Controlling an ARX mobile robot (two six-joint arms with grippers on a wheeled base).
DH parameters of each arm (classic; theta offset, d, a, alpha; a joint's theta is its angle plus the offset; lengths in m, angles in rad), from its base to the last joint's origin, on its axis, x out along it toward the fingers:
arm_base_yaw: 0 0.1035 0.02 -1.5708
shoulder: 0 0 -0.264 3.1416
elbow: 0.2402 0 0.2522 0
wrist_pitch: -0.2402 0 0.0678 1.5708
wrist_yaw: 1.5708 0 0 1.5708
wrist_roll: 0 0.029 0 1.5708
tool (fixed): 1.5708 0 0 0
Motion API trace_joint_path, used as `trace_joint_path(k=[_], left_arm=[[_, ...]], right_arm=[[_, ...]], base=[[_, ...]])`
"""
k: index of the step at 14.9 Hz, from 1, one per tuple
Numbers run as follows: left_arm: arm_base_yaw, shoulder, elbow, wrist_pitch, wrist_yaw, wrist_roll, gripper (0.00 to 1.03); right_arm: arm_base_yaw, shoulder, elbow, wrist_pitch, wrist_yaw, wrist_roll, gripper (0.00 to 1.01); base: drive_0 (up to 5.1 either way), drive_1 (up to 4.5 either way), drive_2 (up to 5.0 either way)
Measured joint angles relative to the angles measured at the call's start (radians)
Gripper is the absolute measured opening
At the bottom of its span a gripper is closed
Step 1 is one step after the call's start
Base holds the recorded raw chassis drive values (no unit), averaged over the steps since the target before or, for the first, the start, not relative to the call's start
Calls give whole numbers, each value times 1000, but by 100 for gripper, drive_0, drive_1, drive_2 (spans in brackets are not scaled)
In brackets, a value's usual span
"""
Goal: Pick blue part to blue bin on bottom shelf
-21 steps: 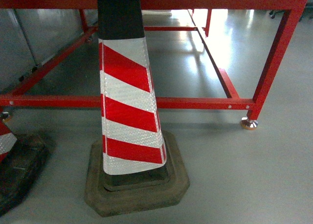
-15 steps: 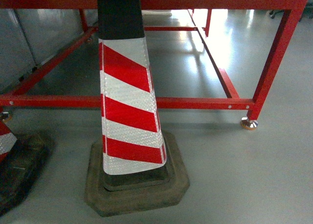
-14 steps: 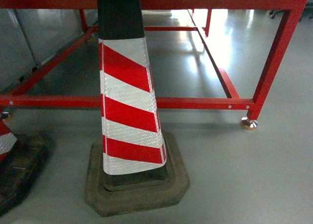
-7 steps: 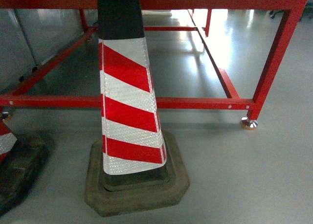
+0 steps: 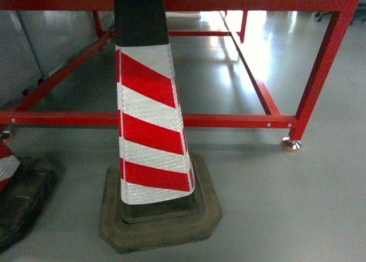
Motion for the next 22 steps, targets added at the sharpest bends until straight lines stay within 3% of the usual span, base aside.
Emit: trace_joint_path(k=[22], left_arm=[[0,0,0,1,1,1,98]], right_arm=[[0,0,0,2,1,2,98]], base=[[0,0,0]])
